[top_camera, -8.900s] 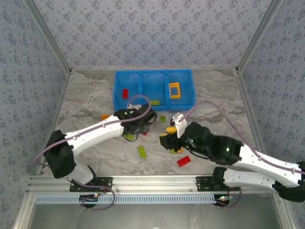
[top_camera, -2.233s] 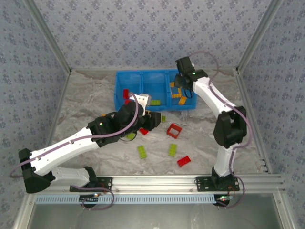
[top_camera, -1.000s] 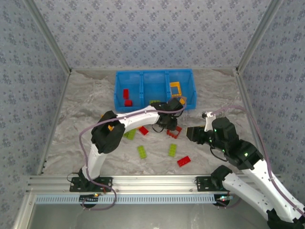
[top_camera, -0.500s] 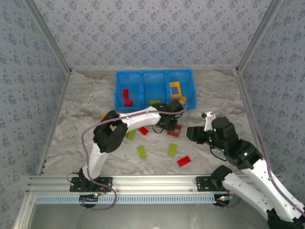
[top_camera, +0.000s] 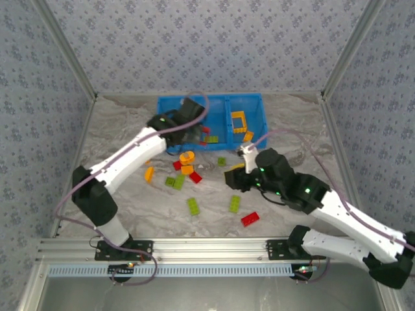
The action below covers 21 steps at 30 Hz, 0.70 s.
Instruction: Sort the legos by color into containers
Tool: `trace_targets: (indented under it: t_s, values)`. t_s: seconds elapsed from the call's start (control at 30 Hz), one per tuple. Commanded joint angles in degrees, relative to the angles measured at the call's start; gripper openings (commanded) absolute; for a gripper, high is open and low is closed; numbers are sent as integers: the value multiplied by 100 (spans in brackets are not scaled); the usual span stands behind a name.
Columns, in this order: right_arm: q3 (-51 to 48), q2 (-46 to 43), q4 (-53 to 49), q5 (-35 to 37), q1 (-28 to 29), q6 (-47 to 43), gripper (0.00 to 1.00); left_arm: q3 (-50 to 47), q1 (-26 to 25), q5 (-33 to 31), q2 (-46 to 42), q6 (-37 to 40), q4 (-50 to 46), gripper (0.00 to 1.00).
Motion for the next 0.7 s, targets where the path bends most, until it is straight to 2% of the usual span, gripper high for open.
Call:
trace_targets:
  t_s: [0.0, 0.1, 0.17, 0.27, 0.4, 0.53, 0.67]
  values:
    - [522, 526, 825, 301, 148, -420, 41, 237, 612, -284, 154, 1496, -125, 0]
    - [735, 929, 1142, 189, 146, -398, 41, 446, 1174, 217, 363, 2207, 222, 0]
    - [836, 1119, 1220, 131, 152, -389, 41, 504, 1272, 189, 553, 2910, 565, 0]
    - [901, 1285, 1260, 94, 134, -394, 41, 814, 1324, -190, 1035, 3793, 840, 0]
    - [856, 1350, 1306, 26, 27, -389, 41, 1095, 1421, -221, 1706, 4392, 1126, 0]
    - [833, 1363, 1322, -122, -167, -309, 41, 643, 1434, -130, 1947, 5069, 2143, 0]
    - [832, 1358, 1365, -251, -356, -182, 42, 388, 1553, 80, 2170, 5239, 2748, 0]
